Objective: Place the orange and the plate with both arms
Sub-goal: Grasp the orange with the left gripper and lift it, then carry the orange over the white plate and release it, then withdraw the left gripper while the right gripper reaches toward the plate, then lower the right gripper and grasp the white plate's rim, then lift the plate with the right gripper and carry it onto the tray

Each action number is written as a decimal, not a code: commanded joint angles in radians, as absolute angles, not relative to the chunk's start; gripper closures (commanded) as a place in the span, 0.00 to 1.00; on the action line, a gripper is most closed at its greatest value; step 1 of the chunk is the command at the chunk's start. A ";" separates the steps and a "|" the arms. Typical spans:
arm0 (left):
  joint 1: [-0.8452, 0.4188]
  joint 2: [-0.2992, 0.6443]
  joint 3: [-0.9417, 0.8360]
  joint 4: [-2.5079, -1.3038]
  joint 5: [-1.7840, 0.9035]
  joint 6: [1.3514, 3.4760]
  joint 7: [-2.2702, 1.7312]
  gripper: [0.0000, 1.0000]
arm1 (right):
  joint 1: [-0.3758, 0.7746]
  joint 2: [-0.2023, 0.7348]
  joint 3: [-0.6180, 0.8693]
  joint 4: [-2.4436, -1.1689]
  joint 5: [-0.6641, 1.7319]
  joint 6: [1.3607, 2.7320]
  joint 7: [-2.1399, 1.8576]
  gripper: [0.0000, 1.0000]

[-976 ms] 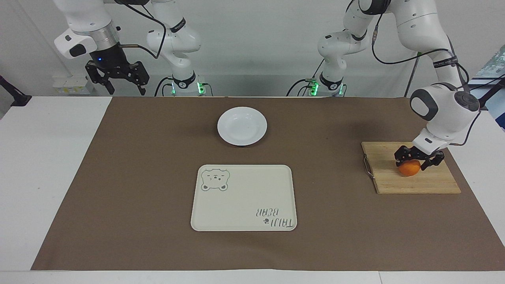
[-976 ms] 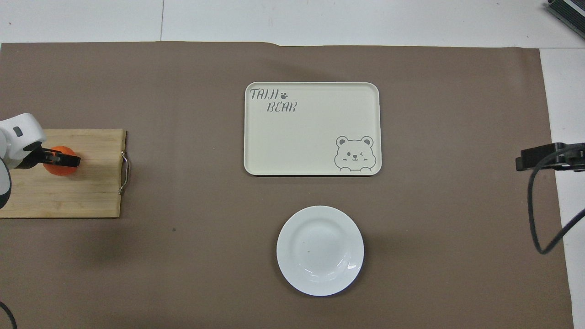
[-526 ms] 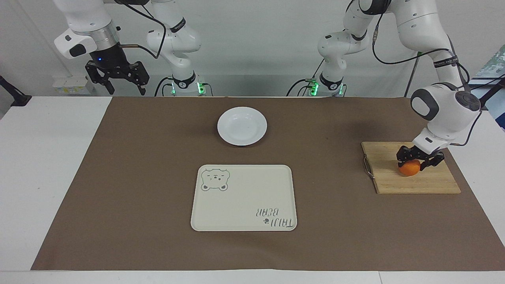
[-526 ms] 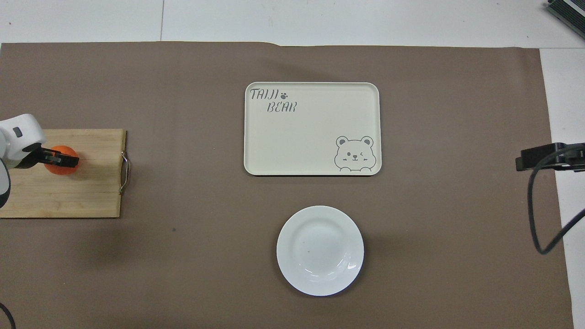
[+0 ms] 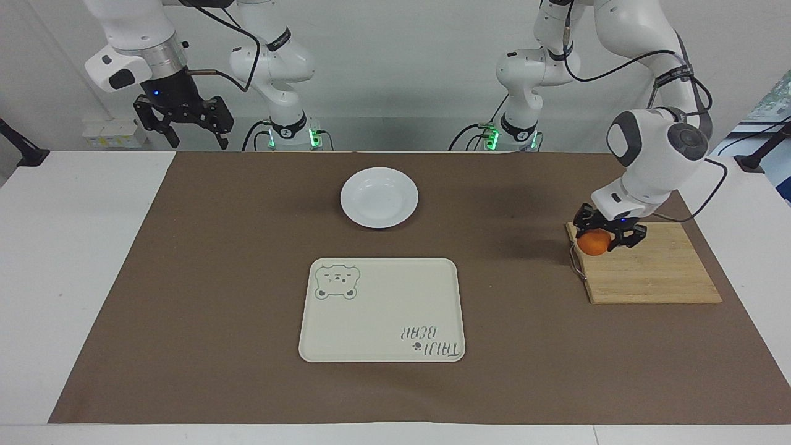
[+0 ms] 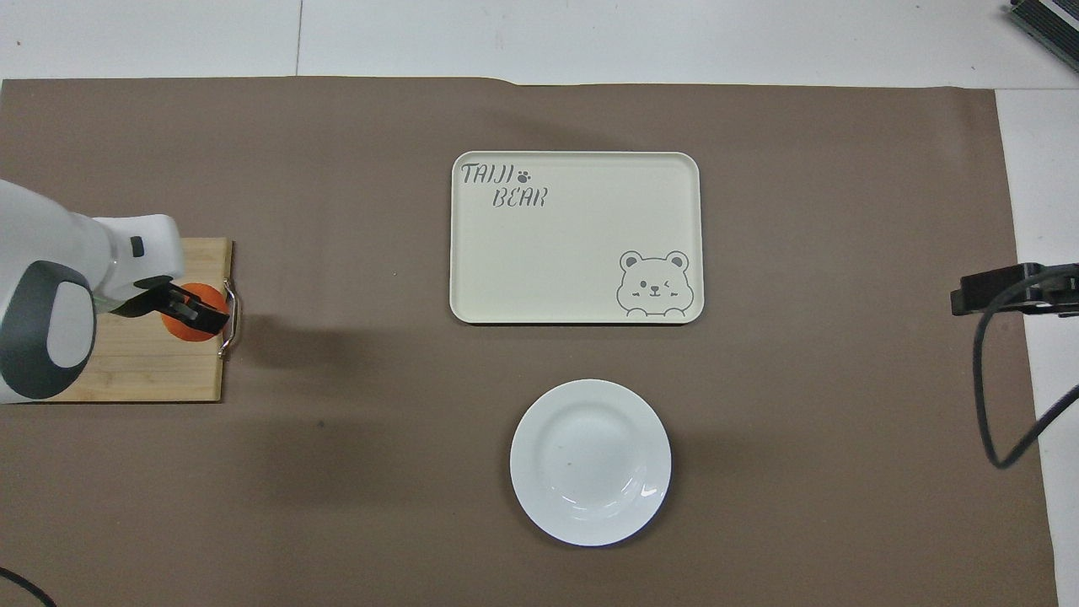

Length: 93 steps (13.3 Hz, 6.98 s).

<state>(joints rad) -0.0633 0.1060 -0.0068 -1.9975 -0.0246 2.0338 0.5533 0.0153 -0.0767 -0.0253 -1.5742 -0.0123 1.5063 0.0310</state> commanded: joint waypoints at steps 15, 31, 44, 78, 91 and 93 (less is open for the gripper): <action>-0.937 0.172 0.003 -2.057 -0.166 2.278 -0.317 1.00 | 0.009 -0.066 -0.021 -1.554 -0.017 1.491 0.011 0.00; -0.559 -0.115 0.018 -1.968 -0.112 1.909 -0.077 0.00 | 0.009 -0.066 -0.021 -1.554 -0.017 1.491 0.011 0.00; -0.144 -0.023 0.021 -1.459 -0.052 1.471 0.161 0.00 | 0.035 -0.055 -0.015 -1.804 0.127 1.712 -0.002 0.00; -0.069 -0.037 0.018 -1.448 0.003 1.436 0.235 0.00 | 0.176 -0.017 -0.015 -2.539 1.061 2.086 -0.414 0.00; -0.071 -0.037 0.018 -1.448 0.002 1.436 0.235 0.00 | 0.181 -0.034 -0.014 -2.594 1.095 2.065 -0.414 0.00; -0.069 -0.037 0.018 -1.448 0.002 1.436 0.235 0.00 | 0.201 -0.034 -0.012 -2.597 1.115 2.066 -0.414 0.00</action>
